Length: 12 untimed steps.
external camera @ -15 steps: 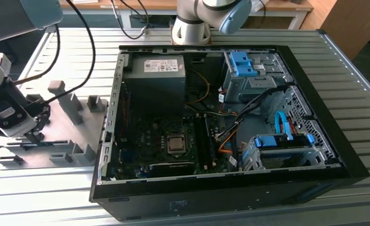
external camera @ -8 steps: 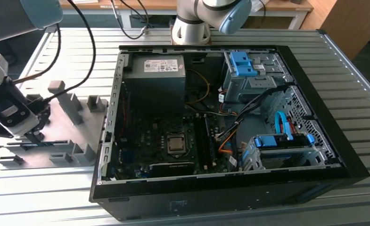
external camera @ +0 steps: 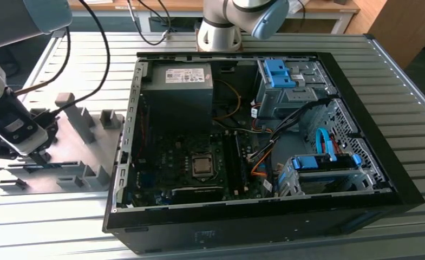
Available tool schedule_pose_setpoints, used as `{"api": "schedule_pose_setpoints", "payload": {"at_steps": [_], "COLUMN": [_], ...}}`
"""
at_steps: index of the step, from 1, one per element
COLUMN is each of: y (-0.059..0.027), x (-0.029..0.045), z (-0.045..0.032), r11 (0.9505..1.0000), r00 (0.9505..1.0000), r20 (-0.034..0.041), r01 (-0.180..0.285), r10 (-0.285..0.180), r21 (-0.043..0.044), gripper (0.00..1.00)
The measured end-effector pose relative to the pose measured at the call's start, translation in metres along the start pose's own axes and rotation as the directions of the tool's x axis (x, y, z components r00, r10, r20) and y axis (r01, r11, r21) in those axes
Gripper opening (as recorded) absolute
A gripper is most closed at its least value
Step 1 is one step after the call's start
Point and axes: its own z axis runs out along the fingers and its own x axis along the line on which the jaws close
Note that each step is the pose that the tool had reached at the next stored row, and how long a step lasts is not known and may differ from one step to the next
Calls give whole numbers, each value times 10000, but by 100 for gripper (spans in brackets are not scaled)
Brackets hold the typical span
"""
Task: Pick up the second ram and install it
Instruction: 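Pick up the second ram and move it above second insertion slot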
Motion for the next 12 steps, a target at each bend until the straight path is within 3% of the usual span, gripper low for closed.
{"api": "schedule_pose_setpoints", "payload": {"at_steps": [12], "y": [0], "x": [0], "z": [0], "r11": [9960], "r00": [9960], "r20": [2], "r01": [888], "r10": [-888], "r21": [7], "gripper": [10]}}
